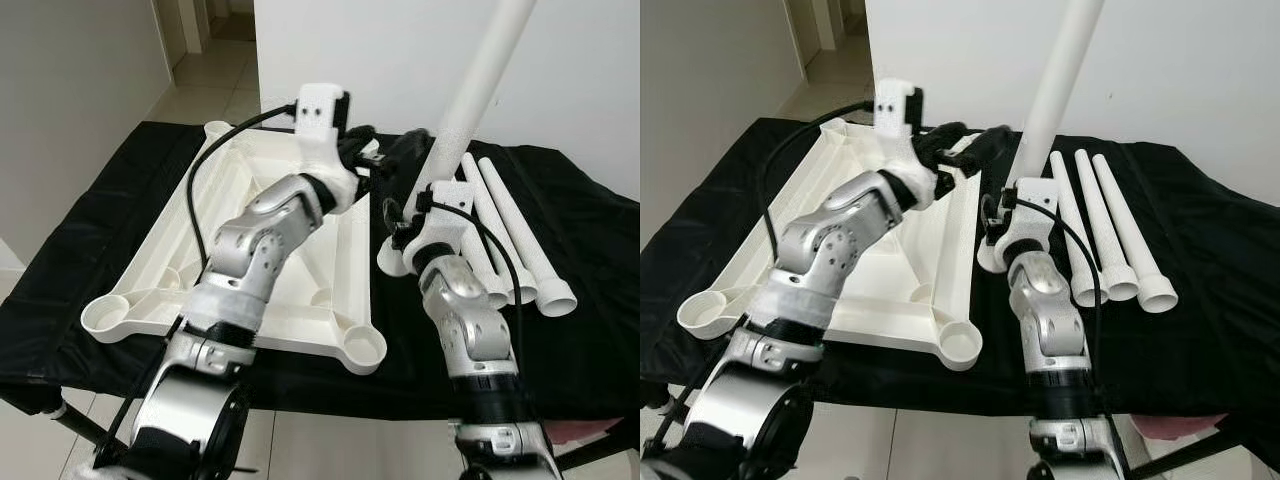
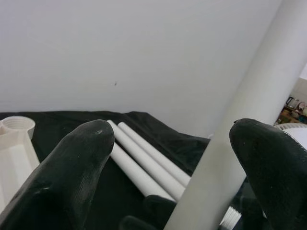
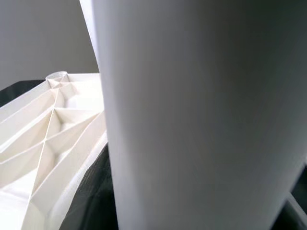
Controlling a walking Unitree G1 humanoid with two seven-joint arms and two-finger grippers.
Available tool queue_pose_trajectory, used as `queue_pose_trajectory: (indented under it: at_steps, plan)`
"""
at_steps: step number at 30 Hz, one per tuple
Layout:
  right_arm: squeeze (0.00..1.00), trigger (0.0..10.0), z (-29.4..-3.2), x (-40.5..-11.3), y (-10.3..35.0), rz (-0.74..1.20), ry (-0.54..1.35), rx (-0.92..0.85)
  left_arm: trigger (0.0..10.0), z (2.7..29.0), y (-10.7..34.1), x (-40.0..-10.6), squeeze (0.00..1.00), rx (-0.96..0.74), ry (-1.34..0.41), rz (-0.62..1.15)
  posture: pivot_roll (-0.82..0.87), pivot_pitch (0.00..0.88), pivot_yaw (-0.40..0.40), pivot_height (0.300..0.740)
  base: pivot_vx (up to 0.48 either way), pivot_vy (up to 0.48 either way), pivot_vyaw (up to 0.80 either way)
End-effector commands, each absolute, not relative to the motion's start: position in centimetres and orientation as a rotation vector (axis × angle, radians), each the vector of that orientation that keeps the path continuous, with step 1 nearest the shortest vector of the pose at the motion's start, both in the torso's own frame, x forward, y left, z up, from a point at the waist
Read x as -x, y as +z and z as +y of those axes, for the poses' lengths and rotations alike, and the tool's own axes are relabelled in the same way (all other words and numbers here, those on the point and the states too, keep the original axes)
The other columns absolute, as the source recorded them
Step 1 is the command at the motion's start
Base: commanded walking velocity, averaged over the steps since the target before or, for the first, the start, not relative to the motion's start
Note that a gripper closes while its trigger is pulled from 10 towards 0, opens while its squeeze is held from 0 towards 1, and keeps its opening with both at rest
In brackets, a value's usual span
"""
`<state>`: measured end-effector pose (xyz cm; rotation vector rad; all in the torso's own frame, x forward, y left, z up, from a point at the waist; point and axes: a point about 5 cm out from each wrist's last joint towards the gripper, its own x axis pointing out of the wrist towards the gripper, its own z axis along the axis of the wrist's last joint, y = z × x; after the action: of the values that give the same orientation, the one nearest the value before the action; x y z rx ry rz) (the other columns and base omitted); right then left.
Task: Building children table
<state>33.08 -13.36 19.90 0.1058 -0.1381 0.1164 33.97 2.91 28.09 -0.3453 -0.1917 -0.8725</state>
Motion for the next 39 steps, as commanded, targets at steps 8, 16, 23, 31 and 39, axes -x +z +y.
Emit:
queue_pose_trajectory:
  at_steps: [8, 16, 23, 31, 39]
  plan:
    - [0.00, 10.0, -13.3, -31.6, 19.5, -0.195, 0.179, -0.096, 10.0, 4.0, 24.6, -33.1, 0.00, 0.241, -0.852, -0.130, 0.05, 0.040, 0.003, 0.740, 0.000, 0.000, 0.00]
    - [0.00, 10.0, -12.4, -30.0, 19.8, -0.267, 0.289, -0.110, 10.0, 5.6, 20.3, -31.7, 0.00, 0.076, -0.849, -0.070, 0.05, 0.053, 0.004, 0.740, 0.000, 0.000, 0.00]
    - [0.00, 10.0, -12.4, -29.7, 20.1, -0.293, 0.307, -0.108, 10.0, 6.6, 17.1, -30.0, 0.00, -0.124, -0.971, -0.015, 0.05, 0.068, -0.002, 0.740, 0.000, 0.000, 0.00]
    - [0.00, 10.0, -13.5, -29.9, 20.3, -0.304, 0.276, -0.089, 10.0, 7.2, 15.4, -28.3, 0.00, -0.229, -1.128, 0.065, 0.05, 0.069, -0.005, 0.740, 0.000, 0.000, 0.00]
    - [0.00, 10.0, -13.9, -29.8, 20.5, -0.321, 0.264, -0.085, 10.0, 7.4, 12.8, -27.7, 0.00, -0.410, -1.173, 0.152, 0.04, 0.066, 0.001, 0.740, 0.000, 0.000, 0.00]
